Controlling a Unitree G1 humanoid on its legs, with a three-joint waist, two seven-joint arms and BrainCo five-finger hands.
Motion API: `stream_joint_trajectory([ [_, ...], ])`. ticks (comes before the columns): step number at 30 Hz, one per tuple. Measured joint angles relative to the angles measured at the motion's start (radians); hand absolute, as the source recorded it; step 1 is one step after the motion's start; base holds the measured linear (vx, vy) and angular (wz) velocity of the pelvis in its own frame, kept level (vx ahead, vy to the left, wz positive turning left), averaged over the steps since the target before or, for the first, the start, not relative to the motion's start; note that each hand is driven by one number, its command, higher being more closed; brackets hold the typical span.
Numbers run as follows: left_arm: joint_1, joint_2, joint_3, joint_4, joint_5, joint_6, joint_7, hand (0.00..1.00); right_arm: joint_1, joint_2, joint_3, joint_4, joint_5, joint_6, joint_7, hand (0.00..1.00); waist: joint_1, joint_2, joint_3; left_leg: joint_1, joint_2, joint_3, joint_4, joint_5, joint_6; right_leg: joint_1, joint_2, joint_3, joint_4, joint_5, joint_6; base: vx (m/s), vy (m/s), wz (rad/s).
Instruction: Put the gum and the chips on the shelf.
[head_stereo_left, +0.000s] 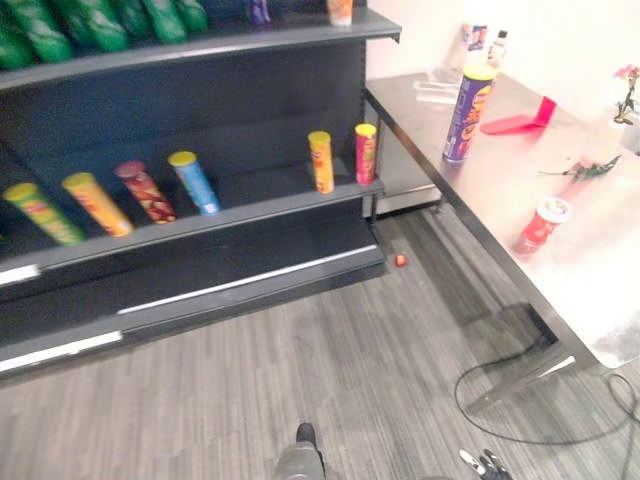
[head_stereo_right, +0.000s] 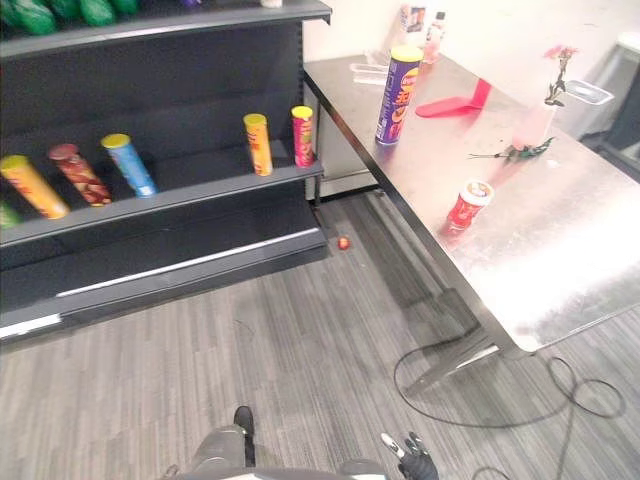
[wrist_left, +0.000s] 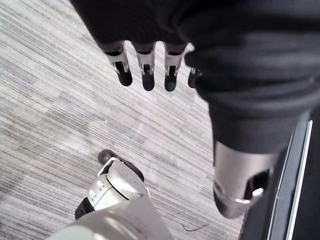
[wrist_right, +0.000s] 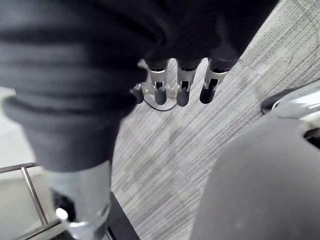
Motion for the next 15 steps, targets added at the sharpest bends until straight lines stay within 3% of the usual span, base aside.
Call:
stream_joint_trajectory([
  [1, 0.001, 0.003, 0.003, 0.001, -0.014, 0.001, 0.000, 0.00, -0.001, 0.005, -0.002, 0.002, -0.001, 0.000, -0.004, 0.00, 0.000, -0.008, 0.003, 0.008, 0.000, -0.003, 0.052, -0.017, 0.005, 0.012, -0.003, 0.032, 0.011, 0.003, 0.003, 0.35, 0.212, -0.91],
  [2, 0.003, 0.011, 0.015, 0.021, -0.024, 0.002, 0.001, 0.00, 0.000, 0.022, -0.001, 0.008, -0.031, 0.000, -0.008, 0.00, 0.006, -0.036, -0.005, -0.003, -0.007, -0.004, 0.185, -0.018, -0.001, 0.011, -0.028, 0.099, 0.071, 0.006, -0.001, 0.25, 0.194, -0.86],
  [3, 0.002, 0.020, 0.014, 0.020, -0.022, 0.002, 0.000, 0.00, -0.001, 0.029, -0.003, 0.009, -0.041, 0.000, -0.009, 0.00, 0.010, -0.040, -0.002, -0.022, -0.013, -0.002, 0.246, -0.021, -0.004, 0.004, -0.035, 0.112, 0.112, 0.006, 0.000, 0.23, 0.240, -1.14],
  [4, 0.001, 0.014, 0.012, 0.028, -0.001, 0.005, -0.001, 0.00, 0.010, 0.014, -0.009, 0.008, -0.058, 0.001, -0.019, 0.00, 0.009, -0.022, -0.027, 0.004, -0.037, -0.025, 0.138, -0.056, -0.001, -0.059, -0.037, 0.111, 0.217, 0.009, -0.001, 0.14, 0.228, -1.07],
  [5, -0.004, 0.010, 0.008, 0.038, 0.034, 0.009, -0.003, 0.00, 0.008, -0.003, -0.010, 0.013, -0.062, 0.005, -0.041, 0.00, 0.004, -0.012, -0.029, 0.037, -0.051, 0.017, 0.085, -0.110, 0.038, -0.123, -0.070, 0.089, 0.355, 0.012, -0.005, 0.13, 0.267, -1.00],
  [6, -0.008, 0.020, 0.005, 0.043, 0.051, 0.010, -0.003, 0.00, 0.007, 0.000, -0.011, 0.023, -0.060, 0.008, -0.047, 0.00, 0.001, -0.028, -0.025, 0.062, -0.068, 0.041, 0.062, -0.115, 0.049, -0.153, -0.107, 0.078, 0.419, 0.030, -0.006, 0.17, 0.196, -0.91],
  [7, -0.009, 0.035, -0.007, 0.041, 0.106, 0.009, -0.003, 0.00, 0.007, 0.008, -0.008, 0.027, -0.059, 0.018, -0.048, 0.00, -0.005, -0.044, -0.020, 0.132, -0.091, 0.101, 0.001, -0.110, 0.061, -0.223, -0.172, 0.036, 0.530, 0.116, 0.010, 0.19, 0.165, -0.79],
  [8, -0.011, 0.036, -0.015, 0.036, 0.121, 0.009, -0.003, 0.00, 0.010, 0.009, -0.008, 0.027, -0.059, 0.022, -0.046, 0.00, -0.006, -0.043, -0.020, 0.164, -0.095, 0.131, -0.033, -0.109, 0.064, -0.254, -0.199, 0.008, 0.562, 0.167, 0.001, 0.21, 0.175, -1.23],
  [9, 0.001, 0.036, -0.029, 0.035, 0.164, 0.010, -0.004, 0.00, 0.010, 0.003, -0.010, 0.022, -0.059, 0.013, -0.047, 0.00, -0.009, -0.025, -0.021, 0.222, -0.089, 0.188, -0.100, -0.104, 0.071, -0.298, -0.240, -0.056, 0.600, 0.243, -0.022, 0.15, 0.169, -1.23],
  [10, 0.002, 0.038, -0.032, 0.034, 0.187, 0.011, -0.005, 0.00, 0.009, -0.001, -0.007, 0.019, -0.057, 0.000, -0.046, 0.00, -0.011, -0.012, -0.025, 0.253, -0.076, 0.228, -0.135, -0.100, 0.083, -0.322, -0.257, -0.127, 0.621, 0.235, -0.026, 0.23, 0.197, -1.47],
  [11, -0.010, 0.042, -0.031, 0.032, 0.188, 0.019, -0.005, 0.00, 0.004, -0.003, -0.001, 0.021, -0.031, -0.006, -0.047, 0.00, -0.010, -0.008, -0.024, 0.299, -0.060, 0.287, -0.192, -0.085, 0.088, -0.349, -0.273, -0.248, 0.633, 0.189, -0.032, 0.25, 0.129, -1.41],
  [12, -0.022, 0.040, -0.038, 0.032, 0.188, 0.034, -0.006, 0.00, 0.002, -0.005, -0.001, 0.023, -0.018, -0.008, -0.048, 0.00, -0.009, -0.001, -0.023, 0.335, -0.040, 0.341, -0.234, -0.076, 0.075, -0.358, -0.259, -0.373, 0.602, 0.132, -0.020, 0.22, 0.090, -1.31],
  [15, -0.053, 0.044, -0.062, 0.031, 0.184, 0.053, -0.005, 0.00, 0.001, -0.005, -0.007, 0.019, -0.024, -0.018, -0.048, 0.00, -0.011, 0.005, -0.019, 0.383, -0.001, 0.441, -0.272, -0.068, 0.067, -0.373, -0.175, -0.555, 0.446, 0.085, -0.020, 0.25, 0.022, -1.35],
])
